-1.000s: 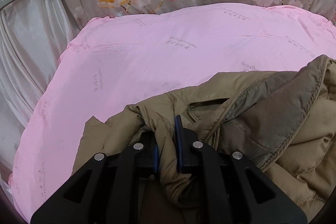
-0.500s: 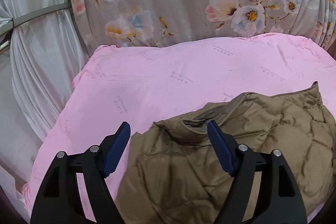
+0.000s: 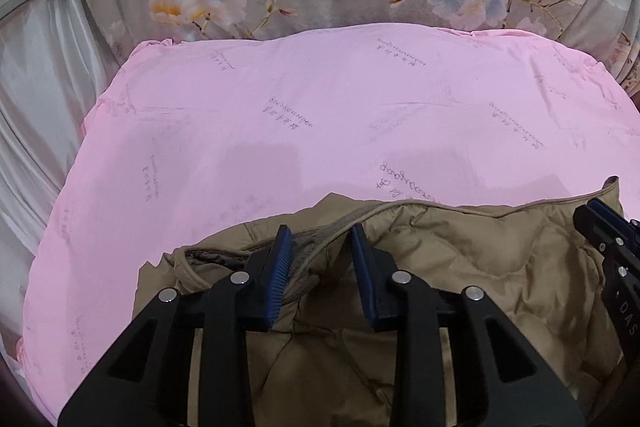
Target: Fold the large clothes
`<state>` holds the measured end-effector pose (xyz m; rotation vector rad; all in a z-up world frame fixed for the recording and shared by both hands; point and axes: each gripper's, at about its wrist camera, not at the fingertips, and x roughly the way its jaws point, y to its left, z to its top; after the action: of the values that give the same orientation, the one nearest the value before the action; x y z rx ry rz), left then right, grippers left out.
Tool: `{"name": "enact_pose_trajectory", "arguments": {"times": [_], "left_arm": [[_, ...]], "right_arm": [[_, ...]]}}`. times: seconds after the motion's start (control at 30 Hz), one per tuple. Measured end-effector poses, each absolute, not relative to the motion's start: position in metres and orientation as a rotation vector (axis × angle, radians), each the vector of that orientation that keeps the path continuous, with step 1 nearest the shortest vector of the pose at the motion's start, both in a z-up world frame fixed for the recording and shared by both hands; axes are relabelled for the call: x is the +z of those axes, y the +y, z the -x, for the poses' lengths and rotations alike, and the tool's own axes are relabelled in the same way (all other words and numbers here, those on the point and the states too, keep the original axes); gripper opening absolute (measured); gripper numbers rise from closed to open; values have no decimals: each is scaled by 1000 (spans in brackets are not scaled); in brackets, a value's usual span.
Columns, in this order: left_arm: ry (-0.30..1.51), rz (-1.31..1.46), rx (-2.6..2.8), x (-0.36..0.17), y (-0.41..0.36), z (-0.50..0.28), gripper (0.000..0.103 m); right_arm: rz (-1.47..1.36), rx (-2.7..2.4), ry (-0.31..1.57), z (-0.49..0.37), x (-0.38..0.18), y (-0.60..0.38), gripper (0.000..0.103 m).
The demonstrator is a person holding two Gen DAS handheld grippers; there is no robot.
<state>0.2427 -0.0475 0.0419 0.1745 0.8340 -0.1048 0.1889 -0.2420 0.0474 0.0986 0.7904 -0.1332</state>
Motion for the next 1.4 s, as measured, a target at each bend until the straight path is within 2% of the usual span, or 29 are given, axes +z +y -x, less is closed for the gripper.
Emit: {"name": "enact_pose_trajectory", "arguments": {"times": [0.27,0.43,0.63,0.8,1.03,1.4], "left_arm": [[870,-160,-105,24,-44,-273,32],[862,-78,-115,17,-27,-284,32],[727,72,-95,45,33,-268,31],[692,136,-189,65,56,-243,31],[878,58,-139,8,34,-280,33],[899,-79,-29,-26,14,-291,33]], "right_arm": [[-262,-268,870,-193,12,-321,11],[-325,-255,881,-194,-2,-332,10],[-323,-258,877,-194,-8,-330,10],[-292,-277,877,-198,-8,-326,10],[-285,-285,878,-198,-9,-325,10],[-292,-297,873,-199,-13,-325,10]]}}
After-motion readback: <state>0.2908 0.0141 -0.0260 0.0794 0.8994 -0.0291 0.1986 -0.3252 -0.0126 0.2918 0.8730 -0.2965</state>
